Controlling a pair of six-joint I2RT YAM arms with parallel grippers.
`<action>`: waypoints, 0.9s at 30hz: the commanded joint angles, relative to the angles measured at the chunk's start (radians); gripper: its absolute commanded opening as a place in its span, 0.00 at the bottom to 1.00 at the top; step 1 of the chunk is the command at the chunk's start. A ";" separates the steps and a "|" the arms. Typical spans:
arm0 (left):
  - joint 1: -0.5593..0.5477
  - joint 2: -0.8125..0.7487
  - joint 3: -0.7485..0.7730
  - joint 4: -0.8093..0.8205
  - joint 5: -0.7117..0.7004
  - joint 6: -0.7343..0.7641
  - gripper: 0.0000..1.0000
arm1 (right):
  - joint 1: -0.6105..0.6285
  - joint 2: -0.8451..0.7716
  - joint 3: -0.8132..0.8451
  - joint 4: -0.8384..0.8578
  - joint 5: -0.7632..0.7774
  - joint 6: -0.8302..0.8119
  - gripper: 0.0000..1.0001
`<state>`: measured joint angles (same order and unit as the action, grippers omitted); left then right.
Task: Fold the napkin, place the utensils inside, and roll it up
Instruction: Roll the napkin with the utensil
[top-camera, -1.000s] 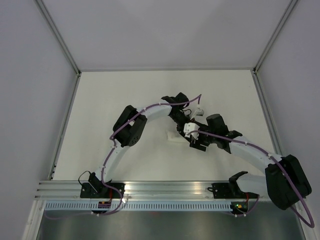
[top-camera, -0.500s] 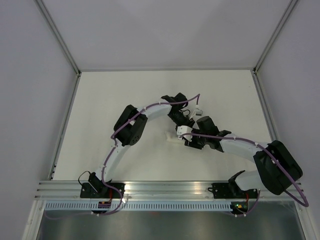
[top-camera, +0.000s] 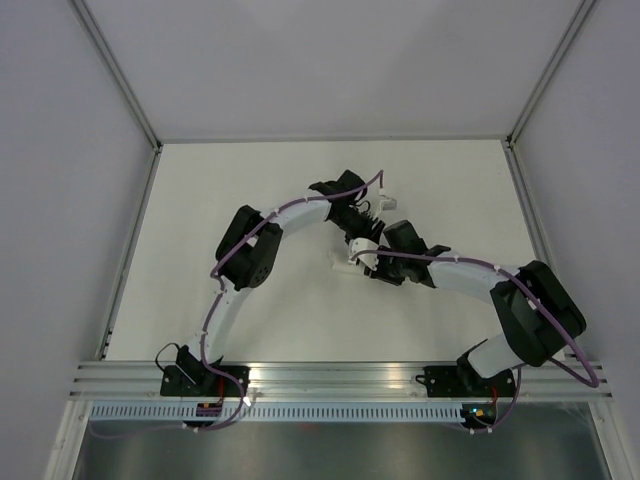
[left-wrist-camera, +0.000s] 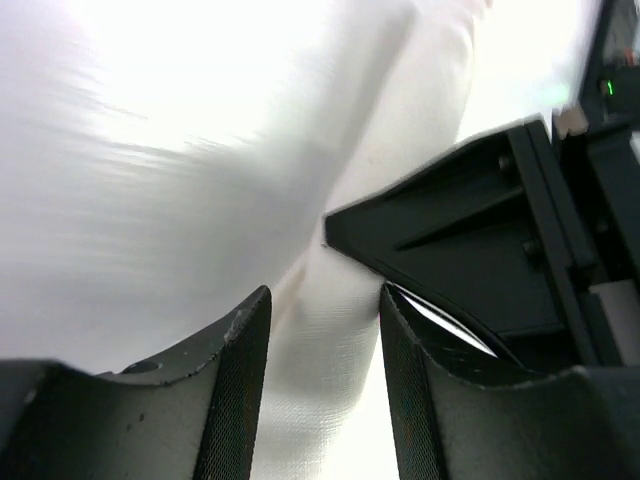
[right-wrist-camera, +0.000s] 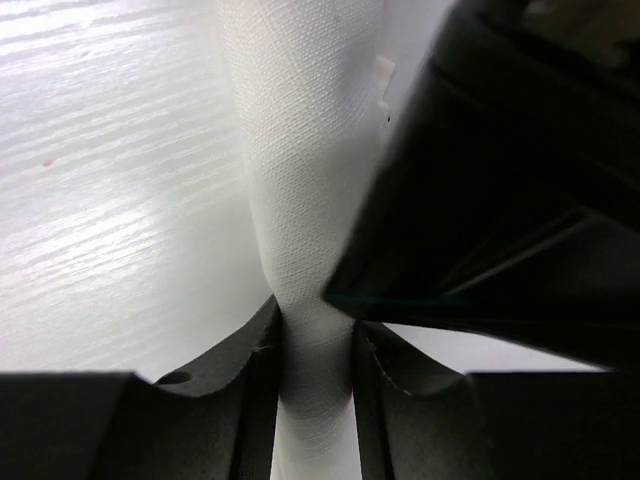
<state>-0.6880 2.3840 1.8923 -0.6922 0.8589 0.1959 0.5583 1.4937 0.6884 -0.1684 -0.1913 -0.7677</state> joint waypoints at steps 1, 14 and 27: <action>0.076 -0.132 -0.034 0.256 -0.153 -0.142 0.52 | 0.011 0.056 0.039 -0.123 0.000 0.071 0.36; 0.199 -0.463 -0.358 0.442 -0.581 -0.452 0.52 | -0.061 0.296 0.262 -0.270 -0.063 0.269 0.36; 0.197 -0.646 -0.726 0.655 -0.692 -0.702 0.53 | -0.110 0.525 0.522 -0.347 -0.132 0.568 0.37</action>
<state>-0.4866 1.7840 1.2095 -0.1444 0.2031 -0.3840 0.4473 1.9141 1.2148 -0.4198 -0.3286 -0.3172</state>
